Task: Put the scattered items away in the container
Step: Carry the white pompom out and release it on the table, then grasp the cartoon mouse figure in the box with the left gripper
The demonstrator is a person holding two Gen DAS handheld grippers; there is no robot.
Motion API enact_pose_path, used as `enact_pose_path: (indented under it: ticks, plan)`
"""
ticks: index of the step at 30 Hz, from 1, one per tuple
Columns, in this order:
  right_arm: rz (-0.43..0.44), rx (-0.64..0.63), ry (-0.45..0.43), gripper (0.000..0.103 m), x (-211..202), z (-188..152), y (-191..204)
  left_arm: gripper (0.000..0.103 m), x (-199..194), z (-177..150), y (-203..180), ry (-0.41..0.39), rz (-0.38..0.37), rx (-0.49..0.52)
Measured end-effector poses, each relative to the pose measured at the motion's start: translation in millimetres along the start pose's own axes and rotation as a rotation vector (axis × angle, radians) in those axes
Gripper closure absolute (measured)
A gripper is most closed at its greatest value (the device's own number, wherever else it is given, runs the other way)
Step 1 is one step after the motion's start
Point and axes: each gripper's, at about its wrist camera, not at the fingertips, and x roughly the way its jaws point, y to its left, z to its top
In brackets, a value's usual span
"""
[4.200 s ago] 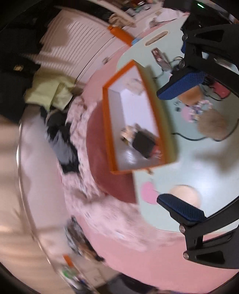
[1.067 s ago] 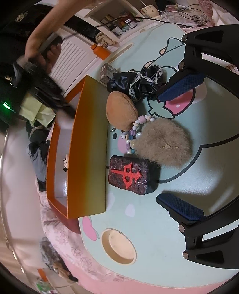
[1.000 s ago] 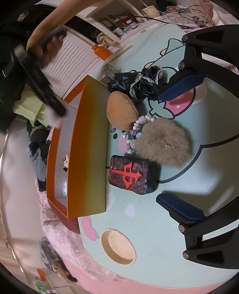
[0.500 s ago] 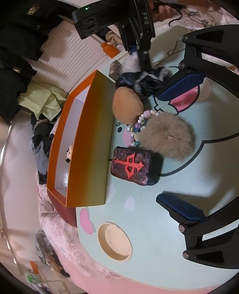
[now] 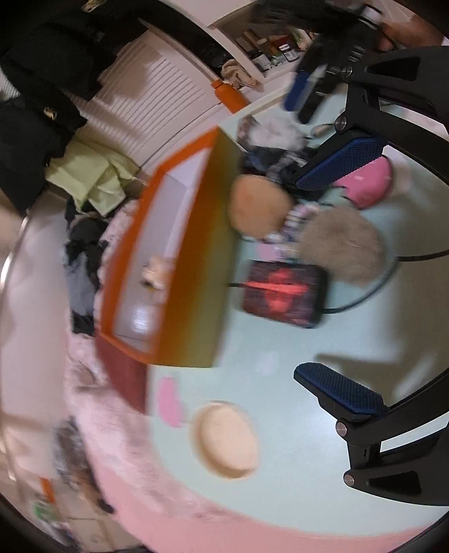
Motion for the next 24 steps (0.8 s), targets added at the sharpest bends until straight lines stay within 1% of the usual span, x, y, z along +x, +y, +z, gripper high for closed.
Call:
enact_pose_path:
  ticks: [2,4,5,7,9,10,12,13,14,15,16,17,19,21,22,23,24]
  plan:
    - [-0.017,0.027,-0.002,0.038,-2.7,-7.7,-0.8,0.003,-9.3,26.1,-14.3,-0.067,0.029,0.076]
    - [-0.021,0.059,0.006,0.038,-0.8,-12.3,-1.7,0.003,-11.3,48.0,-26.8,-0.088,0.059,0.137]
    - [-0.032,0.069,0.013,0.038,-1.9,-15.8,-2.9,0.003,-7.8,63.2,-34.9,-0.082,0.086,0.167]
    - [-0.054,0.068,0.013,0.037,1.8,-20.2,1.7,0.004,5.6,87.5,-45.0,-0.039,0.123,0.195]
    - [-0.108,0.036,0.007,0.036,3.2,-22.0,8.6,0.011,30.2,111.7,-52.5,0.031,0.134,0.214]
    - [-0.130,0.020,0.009,0.035,6.7,-21.3,11.3,0.017,40.0,118.4,-54.3,0.056,0.141,0.217]
    - [-0.167,-0.005,0.013,0.028,9.7,-24.1,17.1,0.021,73.5,135.7,-53.1,0.140,0.172,0.200]
    - [-0.180,-0.018,0.018,0.026,10.9,-25.4,19.6,0.027,83.0,138.3,-50.8,0.167,0.188,0.188]
    - [-0.182,-0.028,0.018,0.023,12.1,-25.9,21.3,0.035,97.8,143.7,-48.3,0.204,0.212,0.171]
    - [-0.176,-0.029,0.017,0.023,12.5,-26.7,21.5,0.038,108.1,147.3,-47.0,0.226,0.220,0.160]
    - [-0.175,-0.031,0.014,0.023,12.1,-27.0,21.2,0.044,117.6,149.8,-46.1,0.245,0.225,0.152]
    - [-0.173,-0.030,0.012,0.023,11.8,-27.7,20.6,0.046,126.8,153.7,-44.3,0.261,0.227,0.140]
    - [-0.174,-0.030,0.011,0.022,11.3,-28.1,20.7,0.046,139.2,159.1,-42.5,0.276,0.247,0.125]
    - [-0.174,-0.030,0.009,0.022,10.7,-30.0,21.0,0.047,155.1,159.9,-42.6,0.309,0.272,0.123]
    - [-0.173,-0.030,0.008,0.022,10.0,-30.2,20.6,0.051,164.0,157.0,-39.7,0.339,0.284,0.115]
    - [-0.173,-0.030,0.008,0.022,9.4,-31.2,21.8,0.059,173.4,151.9,-34.9,0.372,0.289,0.100]
    - [-0.171,-0.030,0.009,0.021,10.5,-30.6,21.1,0.062,174.8,150.4,-35.4,0.360,0.298,0.114]
